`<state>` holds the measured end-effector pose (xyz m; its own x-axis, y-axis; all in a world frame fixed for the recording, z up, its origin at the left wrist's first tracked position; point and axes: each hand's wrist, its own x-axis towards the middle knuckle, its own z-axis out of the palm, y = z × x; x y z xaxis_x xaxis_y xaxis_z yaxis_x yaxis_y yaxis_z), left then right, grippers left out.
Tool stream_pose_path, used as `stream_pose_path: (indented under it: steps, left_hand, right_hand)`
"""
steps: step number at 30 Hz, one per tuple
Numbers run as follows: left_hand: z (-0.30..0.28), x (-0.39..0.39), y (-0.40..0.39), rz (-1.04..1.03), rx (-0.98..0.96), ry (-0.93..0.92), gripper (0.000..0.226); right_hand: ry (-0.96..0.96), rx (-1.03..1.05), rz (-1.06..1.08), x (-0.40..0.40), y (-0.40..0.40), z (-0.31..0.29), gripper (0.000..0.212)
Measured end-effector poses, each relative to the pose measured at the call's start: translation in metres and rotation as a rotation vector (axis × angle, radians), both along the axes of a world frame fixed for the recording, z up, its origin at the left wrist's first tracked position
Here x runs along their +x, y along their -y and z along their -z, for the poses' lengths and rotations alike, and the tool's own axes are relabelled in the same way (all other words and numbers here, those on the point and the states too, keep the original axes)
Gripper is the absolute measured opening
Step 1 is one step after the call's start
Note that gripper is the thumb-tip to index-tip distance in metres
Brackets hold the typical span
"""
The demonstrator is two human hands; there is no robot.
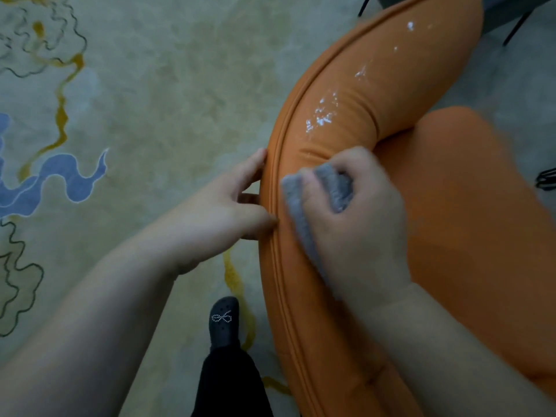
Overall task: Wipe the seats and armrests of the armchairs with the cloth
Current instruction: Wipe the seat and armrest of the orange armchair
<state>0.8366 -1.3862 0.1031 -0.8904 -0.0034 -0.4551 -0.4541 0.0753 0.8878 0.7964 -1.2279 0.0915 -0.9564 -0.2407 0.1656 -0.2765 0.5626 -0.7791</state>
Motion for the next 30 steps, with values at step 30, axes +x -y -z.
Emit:
stream_pose_path:
  steps: [30]
  left_hand:
    - [0.014, -0.079, 0.036, 0.319, 0.007, 0.006, 0.090]
  right_hand:
    - [0.148, 0.164, 0.520, 0.027, 0.024, -0.002, 0.018]
